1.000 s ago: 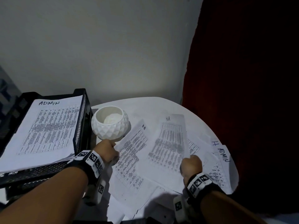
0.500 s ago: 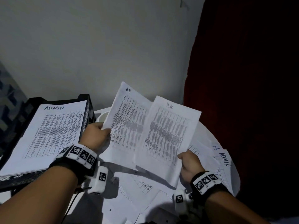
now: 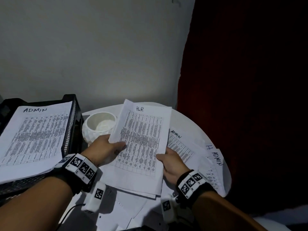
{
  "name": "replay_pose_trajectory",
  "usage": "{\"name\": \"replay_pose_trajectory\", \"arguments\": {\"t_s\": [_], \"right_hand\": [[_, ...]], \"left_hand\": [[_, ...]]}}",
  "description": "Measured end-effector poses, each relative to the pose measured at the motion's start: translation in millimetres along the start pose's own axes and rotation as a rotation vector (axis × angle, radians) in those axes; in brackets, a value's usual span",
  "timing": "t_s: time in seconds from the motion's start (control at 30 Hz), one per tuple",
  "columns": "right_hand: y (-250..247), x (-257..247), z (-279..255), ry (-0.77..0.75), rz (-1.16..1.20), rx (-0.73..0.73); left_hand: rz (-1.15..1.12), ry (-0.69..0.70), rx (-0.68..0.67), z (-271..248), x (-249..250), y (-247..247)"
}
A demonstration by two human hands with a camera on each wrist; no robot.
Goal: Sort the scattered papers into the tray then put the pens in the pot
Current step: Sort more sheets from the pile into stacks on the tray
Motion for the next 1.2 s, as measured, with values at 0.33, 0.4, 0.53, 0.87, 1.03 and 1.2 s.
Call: {"name": "replay_pose_trajectory", "arguments": {"t_s": [0.33, 0.4, 0.53, 0.87, 1.03, 1.2], "right_hand": [[-146, 11, 69, -0.055, -0.153, 0.737], [-159, 22, 79, -0.002, -0.099, 0.733], [-135, 27, 67, -0.002, -0.207, 0.687], [-97, -7, 34, -0.203, -0.389, 0.650], [-82, -46, 22, -0.328, 0.013, 0.578], [-65, -72, 15, -0.218, 0.340, 0.274]], "left_hand": [[0.338, 0.007, 0.232, 6, -9, -28], [0.373, 0.023, 0.240, 7, -10, -32], [0.418, 0.044, 0.253, 6, -10, -35], [0.491, 0.021, 0.288, 10, -13, -42], [0.525, 0.020, 0.358, 8, -7, -50], [0.361, 0.011, 0.372, 3, -2, -57]]}}
Point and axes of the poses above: each hand's wrist, its own z-axis towards the middle knuckle, its own y-axis out of the palm, x = y × z, the point moved 1 cm from there along z, towards the middle knuckle, and after that the axes turned 12 degrees about z, right-handed, at the moved point
